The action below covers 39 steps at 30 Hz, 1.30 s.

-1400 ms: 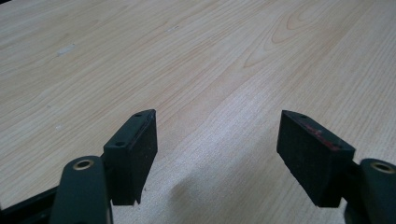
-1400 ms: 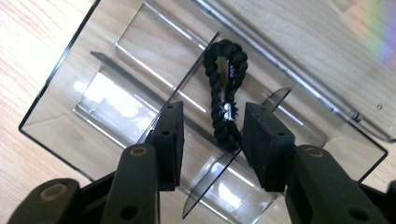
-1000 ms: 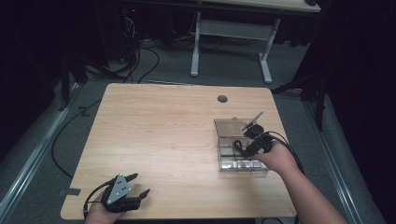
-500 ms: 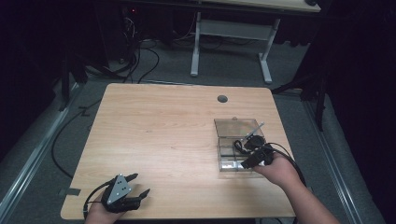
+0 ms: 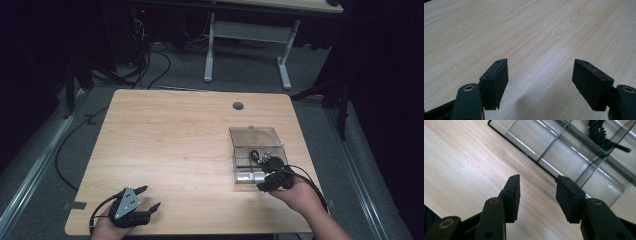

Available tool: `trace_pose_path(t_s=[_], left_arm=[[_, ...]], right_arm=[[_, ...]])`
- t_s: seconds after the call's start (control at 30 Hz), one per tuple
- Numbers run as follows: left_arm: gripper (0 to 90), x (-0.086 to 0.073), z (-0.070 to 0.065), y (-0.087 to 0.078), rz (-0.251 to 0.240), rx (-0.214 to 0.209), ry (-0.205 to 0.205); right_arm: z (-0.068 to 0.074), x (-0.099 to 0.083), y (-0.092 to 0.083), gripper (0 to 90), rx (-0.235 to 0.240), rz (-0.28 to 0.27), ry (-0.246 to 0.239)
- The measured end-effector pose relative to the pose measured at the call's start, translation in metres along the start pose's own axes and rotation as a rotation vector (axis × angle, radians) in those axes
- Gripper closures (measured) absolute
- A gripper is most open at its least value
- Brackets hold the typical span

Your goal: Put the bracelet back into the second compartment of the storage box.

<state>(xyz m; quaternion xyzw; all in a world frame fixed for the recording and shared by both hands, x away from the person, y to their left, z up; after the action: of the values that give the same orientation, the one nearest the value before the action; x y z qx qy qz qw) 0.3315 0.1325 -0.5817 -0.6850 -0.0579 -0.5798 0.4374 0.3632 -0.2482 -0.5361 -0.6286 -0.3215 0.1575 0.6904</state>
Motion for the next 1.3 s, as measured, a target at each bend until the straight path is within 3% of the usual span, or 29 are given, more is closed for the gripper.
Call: trace_pose_path(t_s=[0.3, 0.7, 0.97, 1.0, 1.03, 1.07, 1.17, 1.2, 1.3], left_arm=[[29.6, 0.0, 0.0, 0.0, 0.0, 0.001, 0.001], [29.6, 0.0, 0.0, 0.0, 0.0, 0.003, 0.001], [29.6, 0.0, 0.0, 0.0, -0.002, 0.003, -0.001], [29.6, 0.0, 0.0, 0.0, -0.001, 0.002, -0.002], [29.6, 0.0, 0.0, 0.0, -0.001, 0.002, -0.002], [29.6, 0.0, 0.0, 0.0, -0.001, 0.003, -0.002], [29.6, 0.0, 0.0, 0.0, -0.002, 0.005, -0.002], [29.6, 0.0, 0.001, 0.0, -0.001, 0.007, -0.002], [29.6, 0.0, 0.001, 0.0, 0.0, 0.007, -0.004]], right_arm=[[0.004, -0.006, 0.003, 54.2, -0.001, -0.025, 0.008], [0.021, -0.013, 0.004, 54.0, 0.008, -0.095, -0.018], [0.028, -0.015, 0.016, 54.4, -0.003, -0.219, -0.032], [0.032, -0.015, 0.02, 54.4, -0.007, -0.265, -0.04], [0.032, -0.015, 0.02, 54.4, -0.007, -0.265, -0.04], [0.036, -0.016, 0.025, 54.5, -0.01, -0.318, -0.051], [0.039, -0.016, 0.029, 55.0, -0.016, -0.358, -0.054], [0.042, -0.017, 0.034, 55.7, -0.008, -0.409, -0.051], [0.043, -0.017, 0.038, 57.5, -0.014, -0.479, -0.052]])
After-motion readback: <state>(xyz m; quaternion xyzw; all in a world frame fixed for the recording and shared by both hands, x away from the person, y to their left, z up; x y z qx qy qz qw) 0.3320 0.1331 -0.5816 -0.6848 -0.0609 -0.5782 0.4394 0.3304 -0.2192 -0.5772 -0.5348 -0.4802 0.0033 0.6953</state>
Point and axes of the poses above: each handheld gripper's, and its own axes: y roughly forward along the jaws, x roughly out of its top, z roughly to its left, the point moved 9 cm from there along y, roughly forward along the jaws, and after that the axes turned 4 degrees about -y, right-handed, at the moved point
